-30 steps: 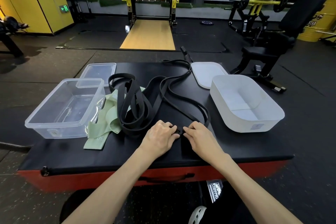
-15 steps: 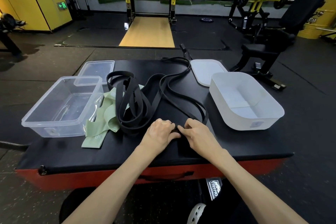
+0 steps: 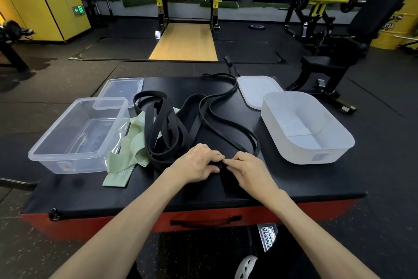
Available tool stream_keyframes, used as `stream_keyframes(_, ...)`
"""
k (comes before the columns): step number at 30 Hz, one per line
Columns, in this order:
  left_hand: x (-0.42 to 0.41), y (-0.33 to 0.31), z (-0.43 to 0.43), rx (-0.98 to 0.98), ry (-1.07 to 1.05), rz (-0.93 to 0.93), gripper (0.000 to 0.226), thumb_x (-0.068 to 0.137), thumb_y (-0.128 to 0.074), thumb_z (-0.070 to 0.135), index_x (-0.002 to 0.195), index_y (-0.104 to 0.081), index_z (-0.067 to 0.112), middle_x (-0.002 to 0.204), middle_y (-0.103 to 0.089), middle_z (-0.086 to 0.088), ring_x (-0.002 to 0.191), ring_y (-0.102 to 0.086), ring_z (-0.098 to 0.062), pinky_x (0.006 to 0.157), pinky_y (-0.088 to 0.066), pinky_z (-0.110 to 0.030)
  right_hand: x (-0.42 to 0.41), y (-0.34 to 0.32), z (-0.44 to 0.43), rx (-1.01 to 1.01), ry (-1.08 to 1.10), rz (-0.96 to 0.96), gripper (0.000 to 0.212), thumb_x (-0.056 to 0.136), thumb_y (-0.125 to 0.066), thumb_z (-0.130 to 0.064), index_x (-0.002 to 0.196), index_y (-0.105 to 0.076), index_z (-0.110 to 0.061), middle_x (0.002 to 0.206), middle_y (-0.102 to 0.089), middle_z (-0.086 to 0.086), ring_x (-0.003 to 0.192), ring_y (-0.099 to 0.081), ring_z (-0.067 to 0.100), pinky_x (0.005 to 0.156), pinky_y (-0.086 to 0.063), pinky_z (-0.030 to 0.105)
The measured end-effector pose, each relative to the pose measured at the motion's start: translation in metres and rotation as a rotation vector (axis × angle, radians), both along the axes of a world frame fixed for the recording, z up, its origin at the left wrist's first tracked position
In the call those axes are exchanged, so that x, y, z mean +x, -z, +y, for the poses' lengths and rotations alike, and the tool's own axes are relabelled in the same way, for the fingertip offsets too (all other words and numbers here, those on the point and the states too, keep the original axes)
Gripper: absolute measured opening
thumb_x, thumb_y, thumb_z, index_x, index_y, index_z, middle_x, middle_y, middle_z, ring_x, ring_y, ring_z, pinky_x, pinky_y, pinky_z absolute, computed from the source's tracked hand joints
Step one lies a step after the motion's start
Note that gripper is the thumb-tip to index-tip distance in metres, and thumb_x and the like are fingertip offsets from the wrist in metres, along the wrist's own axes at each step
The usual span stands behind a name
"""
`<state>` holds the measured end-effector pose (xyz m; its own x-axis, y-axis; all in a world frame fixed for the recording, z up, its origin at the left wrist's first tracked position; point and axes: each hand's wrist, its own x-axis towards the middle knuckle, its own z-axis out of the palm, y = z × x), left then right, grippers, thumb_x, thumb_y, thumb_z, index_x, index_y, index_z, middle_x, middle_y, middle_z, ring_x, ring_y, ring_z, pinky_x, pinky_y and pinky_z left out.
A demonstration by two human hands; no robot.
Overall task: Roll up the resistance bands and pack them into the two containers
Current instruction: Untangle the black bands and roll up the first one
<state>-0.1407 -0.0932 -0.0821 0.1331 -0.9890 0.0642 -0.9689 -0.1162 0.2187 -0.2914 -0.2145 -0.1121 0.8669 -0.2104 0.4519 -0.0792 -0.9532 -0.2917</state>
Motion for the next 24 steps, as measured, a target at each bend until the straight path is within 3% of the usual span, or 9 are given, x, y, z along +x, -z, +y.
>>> stream_keyframes(6,-0.013,0.008,0.008,-0.068,-0.176,0.029,0.044,0.095,-0.054,0.037,0.135,-0.053,0.019,0.131,-0.057,0.008,0.117,-0.048,-0.022,0.103,-0.035,-0.031,0.000,-0.004,0.002,-0.004,0.095,0.000,0.016,0.082,-0.070,-0.011,0.098,-0.073,-0.011,0.082,-0.062,0.003,0.073,-0.060,0.024,0.062,-0.052,0.032)
stream_keyframes(11,-0.023,0.012,0.011,-0.135,-0.251,0.026,0.045,0.095,-0.051,0.041,0.133,-0.055,0.017,0.129,-0.059,0.009,0.113,-0.049,-0.021,0.099,-0.037,-0.028,-0.001,-0.006,0.002,-0.046,0.132,0.010,0.017,0.078,-0.076,-0.012,0.095,-0.074,-0.012,0.078,-0.061,0.002,0.070,-0.060,0.024,0.057,-0.051,0.032)
stream_keyframes(15,-0.033,0.021,0.009,-0.164,-0.337,0.016,0.043,0.094,-0.052,0.042,0.123,-0.062,0.012,0.119,-0.064,0.002,0.108,-0.051,-0.022,0.094,-0.045,-0.032,-0.004,-0.008,-0.001,-0.110,0.089,0.021,0.025,0.077,-0.077,-0.013,0.101,-0.073,-0.010,0.074,-0.059,0.000,0.065,-0.059,0.022,0.054,-0.048,0.029)
stream_keyframes(21,-0.047,0.022,0.007,-0.229,-0.452,0.017,0.040,0.092,-0.057,0.039,0.113,-0.066,0.007,0.104,-0.068,-0.004,0.098,-0.055,-0.024,0.082,-0.050,-0.031,0.000,-0.002,0.005,-0.057,0.053,0.003,0.015,0.085,-0.069,-0.010,0.098,-0.071,-0.005,0.076,-0.055,0.000,0.065,-0.056,0.020,0.052,-0.050,0.030)
stream_keyframes(24,-0.053,0.019,0.008,-0.232,-0.447,-0.071,0.038,0.093,-0.056,0.039,0.106,-0.067,0.004,0.095,-0.068,-0.006,0.090,-0.056,-0.025,0.080,-0.050,-0.031,0.001,0.000,0.005,-0.042,0.050,0.007,0.017,0.086,-0.066,-0.009,0.102,-0.070,-0.004,0.076,-0.054,0.000,0.065,-0.054,0.021,0.053,-0.050,0.032)
